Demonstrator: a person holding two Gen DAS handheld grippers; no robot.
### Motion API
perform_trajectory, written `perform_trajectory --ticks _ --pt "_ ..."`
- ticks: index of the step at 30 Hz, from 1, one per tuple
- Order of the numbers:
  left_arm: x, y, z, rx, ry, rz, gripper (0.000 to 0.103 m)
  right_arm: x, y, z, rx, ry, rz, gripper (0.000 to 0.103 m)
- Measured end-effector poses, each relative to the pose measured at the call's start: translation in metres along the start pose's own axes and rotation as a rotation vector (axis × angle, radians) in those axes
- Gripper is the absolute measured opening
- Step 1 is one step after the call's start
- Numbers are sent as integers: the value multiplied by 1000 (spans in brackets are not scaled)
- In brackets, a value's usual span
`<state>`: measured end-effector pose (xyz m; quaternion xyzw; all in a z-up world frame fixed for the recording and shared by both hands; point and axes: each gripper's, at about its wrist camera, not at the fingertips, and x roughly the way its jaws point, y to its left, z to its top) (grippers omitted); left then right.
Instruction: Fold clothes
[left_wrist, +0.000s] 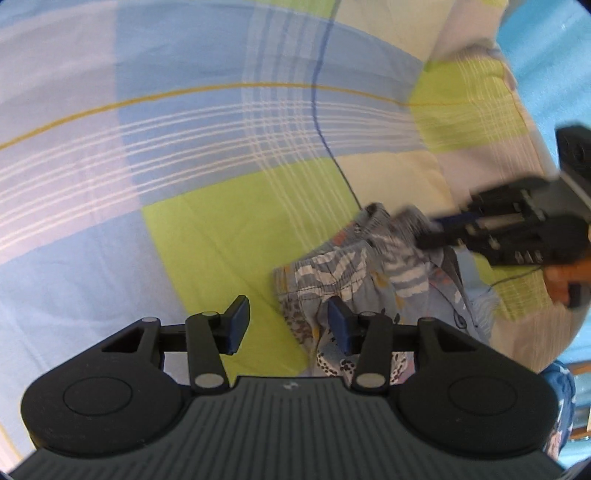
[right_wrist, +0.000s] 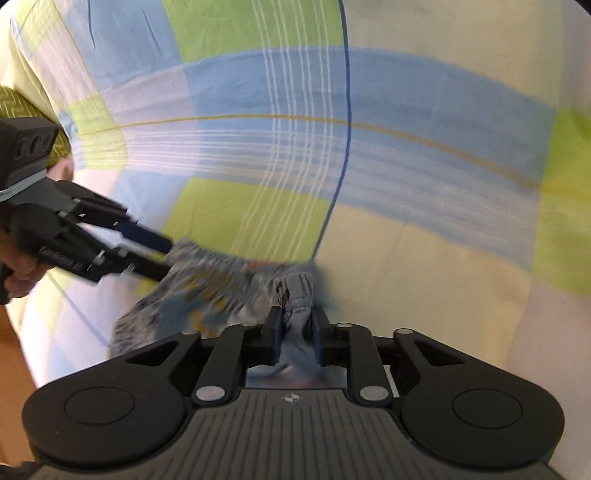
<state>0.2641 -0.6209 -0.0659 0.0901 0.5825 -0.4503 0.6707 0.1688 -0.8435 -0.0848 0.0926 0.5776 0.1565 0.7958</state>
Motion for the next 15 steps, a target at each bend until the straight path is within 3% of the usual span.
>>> perform_trajectory --ticks 1,2,8,9,11,14,15 --pt "3 -1 1 -4 10 -8 41 2 -3 2 -3 0 -1 43" --pt "6 -1 1 -12 15 -16 41 5 -7 3 -5 10 7 48" --pt "5 4 -2 -122 1 -55 43 26 -18 1 -8 73 92 49" --pt "4 6 -4 -142 -6 -60 43 29 -19 0 -8 83 112 47" --pt "7 8 -9 -176 -2 -70 43 35 -20 -4 7 93 129 18" --pt "11 4 -11 -177 1 -109 35 32 -22 -11 89 74 145 9" --pt "10 2 -10 -168 -4 -120 24 27 -23 -11 106 57 151 8"
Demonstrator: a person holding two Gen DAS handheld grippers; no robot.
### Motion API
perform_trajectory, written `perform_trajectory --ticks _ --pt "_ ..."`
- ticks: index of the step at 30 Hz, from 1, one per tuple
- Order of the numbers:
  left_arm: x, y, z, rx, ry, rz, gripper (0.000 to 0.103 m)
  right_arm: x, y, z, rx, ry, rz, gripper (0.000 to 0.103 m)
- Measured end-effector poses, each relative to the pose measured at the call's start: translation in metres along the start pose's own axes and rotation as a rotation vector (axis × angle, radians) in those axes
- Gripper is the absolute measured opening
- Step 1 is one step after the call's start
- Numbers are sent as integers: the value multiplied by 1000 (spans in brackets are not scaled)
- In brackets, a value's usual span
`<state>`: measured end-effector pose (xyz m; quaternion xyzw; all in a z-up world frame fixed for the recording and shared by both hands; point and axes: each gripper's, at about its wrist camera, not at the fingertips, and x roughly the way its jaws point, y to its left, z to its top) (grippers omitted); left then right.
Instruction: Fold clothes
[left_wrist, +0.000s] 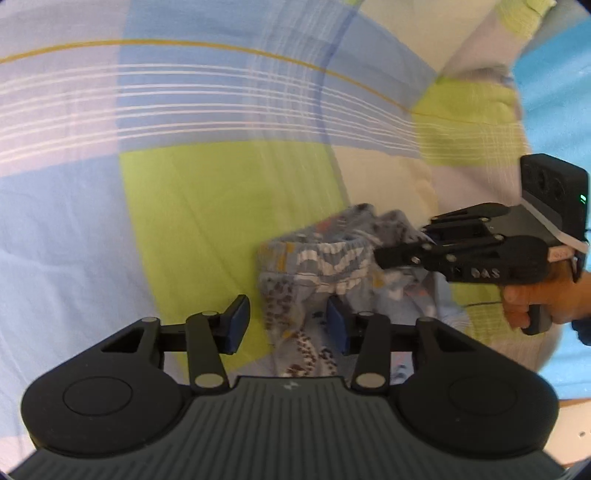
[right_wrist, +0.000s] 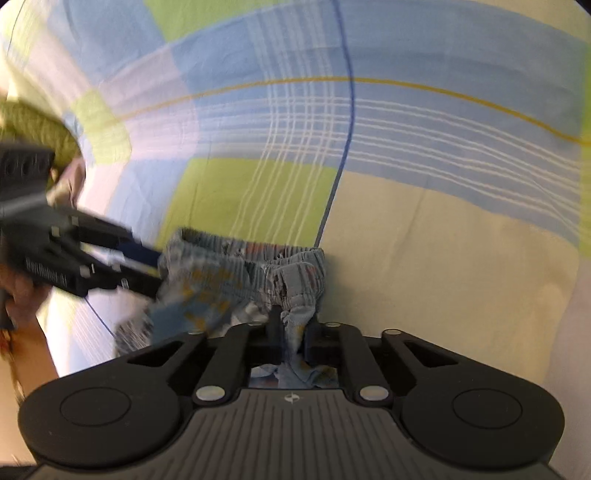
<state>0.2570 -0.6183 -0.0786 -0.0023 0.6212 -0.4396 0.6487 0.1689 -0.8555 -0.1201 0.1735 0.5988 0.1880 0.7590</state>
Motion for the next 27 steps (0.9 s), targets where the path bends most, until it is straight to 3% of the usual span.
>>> perform_trajectory --ticks 3,6,9,11,15,20,22,27 --pt "-5 -6 -2 32 -45 8 3 -22 1 -1 48 -119 3 6" --pt "-25 -7 7 37 -135 13 3 -47 0 -1 87 -261 -12 6" --pt "-32 -8 25 63 -169 18 3 -53 -5 6 94 -306 -33 6" --pt "-20 -7 39 79 -145 28 5 -43 -12 13 98 -304 -76 7" --pt "-2 0 49 64 -105 91 19 -28 -18 18 96 -282 -211 31" --pt "-27 5 17 47 -147 135 23 -44 0 -11 68 -339 -338 38" --pt "-37 5 -3 46 -145 146 24 -47 13 -31 79 -338 -355 44" --pt "-57 2 -65 90 -86 130 28 -53 66 -94 147 -339 -362 47"
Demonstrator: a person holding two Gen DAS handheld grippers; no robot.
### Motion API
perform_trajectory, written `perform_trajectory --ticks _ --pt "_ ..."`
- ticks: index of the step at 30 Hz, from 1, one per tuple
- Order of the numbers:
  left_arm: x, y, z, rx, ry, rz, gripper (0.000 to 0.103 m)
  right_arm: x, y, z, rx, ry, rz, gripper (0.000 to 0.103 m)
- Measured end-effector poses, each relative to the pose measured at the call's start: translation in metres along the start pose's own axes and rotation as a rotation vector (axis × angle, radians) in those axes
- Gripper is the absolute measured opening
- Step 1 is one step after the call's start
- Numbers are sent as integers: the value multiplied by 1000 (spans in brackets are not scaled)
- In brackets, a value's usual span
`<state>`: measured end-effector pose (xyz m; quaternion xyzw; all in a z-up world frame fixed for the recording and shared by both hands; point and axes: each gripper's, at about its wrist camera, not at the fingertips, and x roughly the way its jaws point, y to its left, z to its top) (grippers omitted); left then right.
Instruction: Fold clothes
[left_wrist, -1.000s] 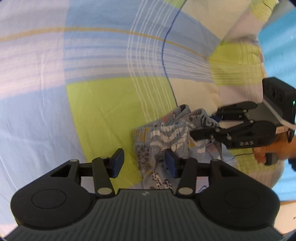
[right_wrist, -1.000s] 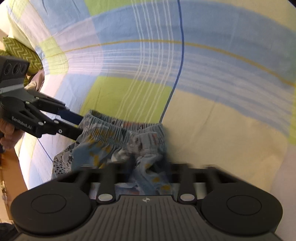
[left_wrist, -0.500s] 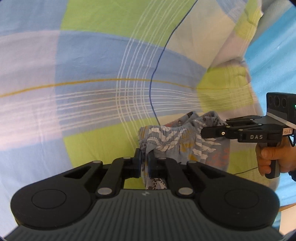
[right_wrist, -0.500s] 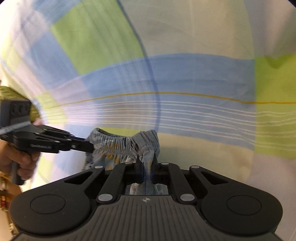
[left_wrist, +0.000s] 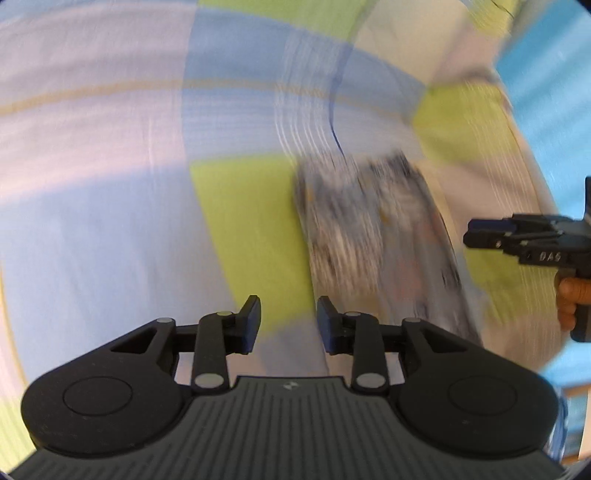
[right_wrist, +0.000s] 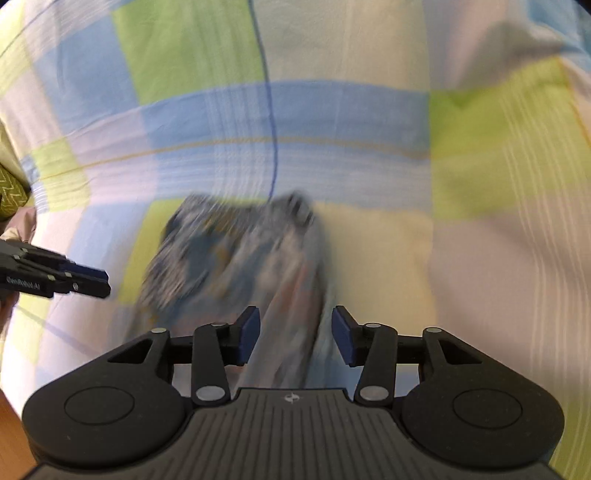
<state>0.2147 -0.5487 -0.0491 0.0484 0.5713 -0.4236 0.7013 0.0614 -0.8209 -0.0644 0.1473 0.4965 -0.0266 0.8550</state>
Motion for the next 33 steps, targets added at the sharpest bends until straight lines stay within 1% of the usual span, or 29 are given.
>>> perform_trajectory --ticks 2,5,7,9,10,12,14,15,18,20,22,23,24,25,26,27,28,31,32,33 --pt "-6 -5 -26 38 34 -27 28 -19 21 -27 38 3 -12 47" --pt "-12 -11 -59 123 79 -68 28 -47 67 -70 101 -2 -36 47" --pt "-17 -13 -78 167 102 -90 29 -59 105 -99 116 5 -45 47" --pt "-25 -14 -94 225 114 -92 31 -62 147 -124 104 41 -43 46" --pt "-28 -15 -101 263 113 -91 31 -61 168 -134 79 65 -40 46" --pt "-34 -16 -114 347 110 -80 32 -52 206 -150 -10 107 -45 45" --pt "-38 -16 -126 415 94 -75 34 -42 232 -164 -101 126 -50 43" --pt "-38 -15 -131 438 78 -76 36 -37 243 -171 -146 129 -56 42" --pt "-36 -15 -146 518 27 -91 37 -21 260 -187 -305 119 -115 42" --pt "-33 -17 -157 598 -21 -124 38 -10 266 -201 -433 116 -164 42" --pt "-29 -20 -168 651 -72 -136 40 -2 266 -219 -529 90 -170 41" --pt "-27 -22 -174 666 -92 -134 40 1 265 -227 -566 74 -169 39" --pt "-26 -24 -179 674 -107 -126 40 1 262 -232 -575 48 -157 19" --pt "-24 -26 -186 682 -124 -113 40 -3 256 -235 -549 12 -138 0" --pt "-25 -28 -192 683 -143 -97 41 -11 248 -235 -490 -21 -113 0" --pt "-25 -29 -198 676 -157 -83 44 -19 239 -235 -431 -54 -89 0" --pt "-26 -31 -204 663 -165 -68 45 -29 229 -233 -345 -87 -58 0" --pt "-30 -38 -219 592 -184 -36 52 -64 176 -220 65 -182 73 0" --pt "-31 -41 -223 571 -191 -30 53 -72 161 -218 155 -207 98 0" --pt "-31 -44 -226 556 -199 -26 54 -78 149 -218 204 -228 109 0"
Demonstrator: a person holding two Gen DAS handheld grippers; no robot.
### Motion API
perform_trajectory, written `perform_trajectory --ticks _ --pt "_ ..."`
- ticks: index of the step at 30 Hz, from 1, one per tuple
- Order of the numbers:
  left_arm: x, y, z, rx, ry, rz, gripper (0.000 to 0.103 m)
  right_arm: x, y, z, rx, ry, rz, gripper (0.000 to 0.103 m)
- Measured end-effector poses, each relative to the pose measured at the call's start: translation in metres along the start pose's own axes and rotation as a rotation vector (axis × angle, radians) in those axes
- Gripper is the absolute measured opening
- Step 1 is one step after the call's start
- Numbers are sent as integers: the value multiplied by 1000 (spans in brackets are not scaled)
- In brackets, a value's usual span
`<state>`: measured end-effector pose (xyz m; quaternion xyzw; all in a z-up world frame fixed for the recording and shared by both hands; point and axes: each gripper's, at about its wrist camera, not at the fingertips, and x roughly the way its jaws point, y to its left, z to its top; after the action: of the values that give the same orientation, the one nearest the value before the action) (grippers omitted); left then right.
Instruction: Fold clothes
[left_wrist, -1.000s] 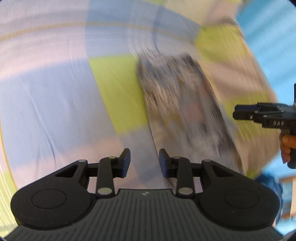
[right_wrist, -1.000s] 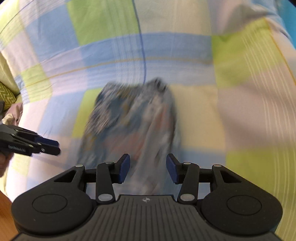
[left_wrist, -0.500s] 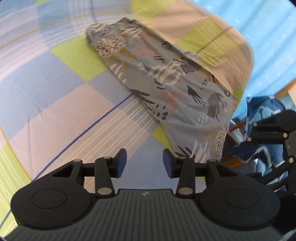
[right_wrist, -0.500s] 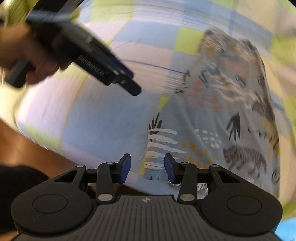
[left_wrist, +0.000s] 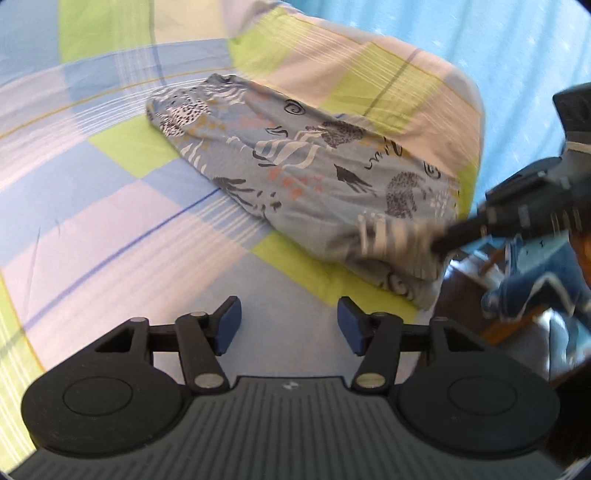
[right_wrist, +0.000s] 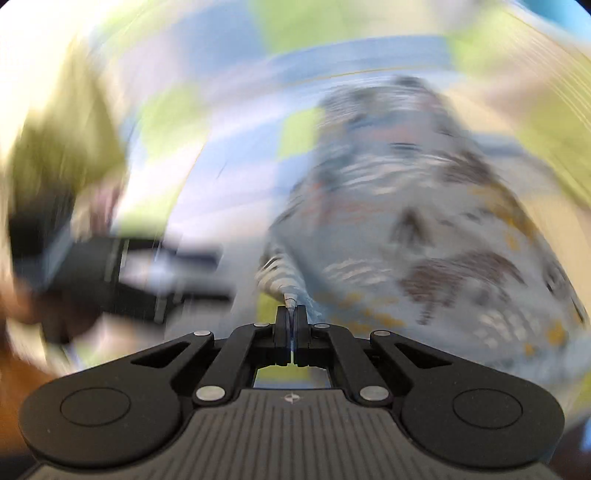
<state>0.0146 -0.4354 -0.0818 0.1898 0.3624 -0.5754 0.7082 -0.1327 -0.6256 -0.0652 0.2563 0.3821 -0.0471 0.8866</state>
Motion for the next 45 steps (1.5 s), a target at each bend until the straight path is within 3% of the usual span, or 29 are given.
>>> perform_trajectory --ticks 5,11,18,19,21,24,29,33,36,38,41,45 --pt "13 -17 2 -34 -51 -9 56 -12 -35 6 77 -101 75 1" --pt "39 -27 9 -38 -104 -37 55 -15 -42 0 -55 -293 85 1" --pt "50 -24 17 -144 -171 -31 48 -30 -30 -12 -188 -471 56 0" --pt "51 -27 18 -132 -170 -10 44 -35 -27 -15 -197 -489 44 0" --pt "54 -32 18 -96 -171 36 15 -43 -20 -19 -210 -521 18 0" --pt "49 -29 11 -105 -177 13 3 -53 -4 -25 -216 -536 -32 0" --pt "17 -24 -1 -121 -218 -103 3 -62 16 -29 -259 -537 -170 0" --pt "0 -23 -10 -96 -231 -85 5 -63 21 -25 -251 -519 -211 0" --pt "10 -23 -5 -44 -208 -38 5 -61 22 -25 -233 -522 -208 0" --pt "25 -21 1 -38 -191 -53 6 -58 16 -26 -195 -538 -184 0" --pt "51 -17 12 -91 -153 -129 23 -51 5 -29 -155 -553 -166 0" --pt "68 -28 26 -89 -165 -112 36 -43 -15 -35 -95 -567 -166 0"
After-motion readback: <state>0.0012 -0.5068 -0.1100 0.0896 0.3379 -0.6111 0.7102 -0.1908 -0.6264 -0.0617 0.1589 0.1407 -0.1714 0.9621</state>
